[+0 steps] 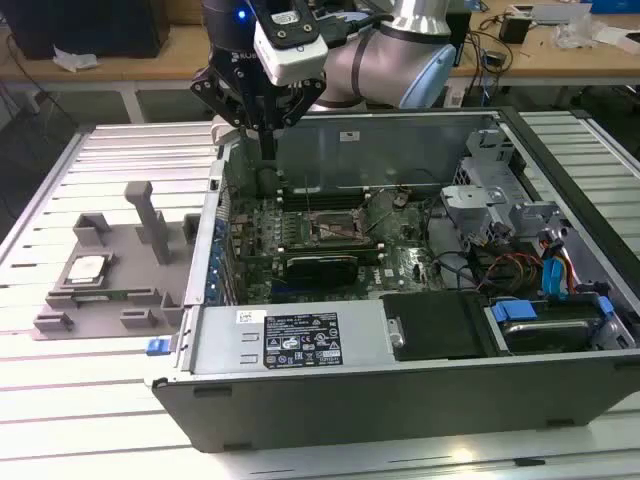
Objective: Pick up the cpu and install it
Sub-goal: 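Reach for the cpu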
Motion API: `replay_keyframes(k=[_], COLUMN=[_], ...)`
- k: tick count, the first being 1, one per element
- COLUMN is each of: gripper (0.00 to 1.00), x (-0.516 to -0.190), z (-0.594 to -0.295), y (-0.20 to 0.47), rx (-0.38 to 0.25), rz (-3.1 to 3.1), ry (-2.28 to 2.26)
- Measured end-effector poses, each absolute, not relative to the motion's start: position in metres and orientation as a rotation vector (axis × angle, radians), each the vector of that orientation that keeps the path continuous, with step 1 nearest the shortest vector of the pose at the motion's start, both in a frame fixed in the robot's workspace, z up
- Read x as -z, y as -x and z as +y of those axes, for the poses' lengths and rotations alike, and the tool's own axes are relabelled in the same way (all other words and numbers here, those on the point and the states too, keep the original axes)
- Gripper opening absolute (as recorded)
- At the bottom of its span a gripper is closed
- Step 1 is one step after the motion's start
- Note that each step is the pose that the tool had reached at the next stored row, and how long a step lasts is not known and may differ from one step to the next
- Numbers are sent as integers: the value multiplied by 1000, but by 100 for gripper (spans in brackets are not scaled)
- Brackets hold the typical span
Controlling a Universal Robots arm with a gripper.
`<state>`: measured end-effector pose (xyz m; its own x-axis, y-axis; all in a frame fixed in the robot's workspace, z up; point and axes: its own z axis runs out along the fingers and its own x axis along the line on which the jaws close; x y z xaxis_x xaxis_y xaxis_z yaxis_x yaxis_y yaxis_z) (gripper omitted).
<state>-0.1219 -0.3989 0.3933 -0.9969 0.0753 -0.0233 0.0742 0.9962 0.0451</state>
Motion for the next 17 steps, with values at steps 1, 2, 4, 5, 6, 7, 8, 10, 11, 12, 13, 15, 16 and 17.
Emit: replay_keyframes(k=[1,2,4,5,6,7,8,10,11,12,13,15,16,17], gripper=[11,11,11,11,11,11,11,11,11,11,11,11,11,11], x=[-393,-393,-393,-393,-393,-393,-393,-393,-393,-393,-393,-393,-393,-393], z=[-399,-399,-399,-399,-399,-399,-399,-399,-399,-399,-399,-399,-399,-399], y=[122,122,122,122,122,122,122,122,123,124,127,134,137,140], rx=[-69,-69,-70,-70,-70,-70,-70,-71,-70,-70,-70,-70,-70,-70], rz=[3114,3114,3114,3114,3114,3114,3114,3114,3114,3114,3113,3113,3112,3112], ry=[-117,-117,-117,-117,-117,-117,-117,-116,-117,-117,-117,-117,-116,-116])
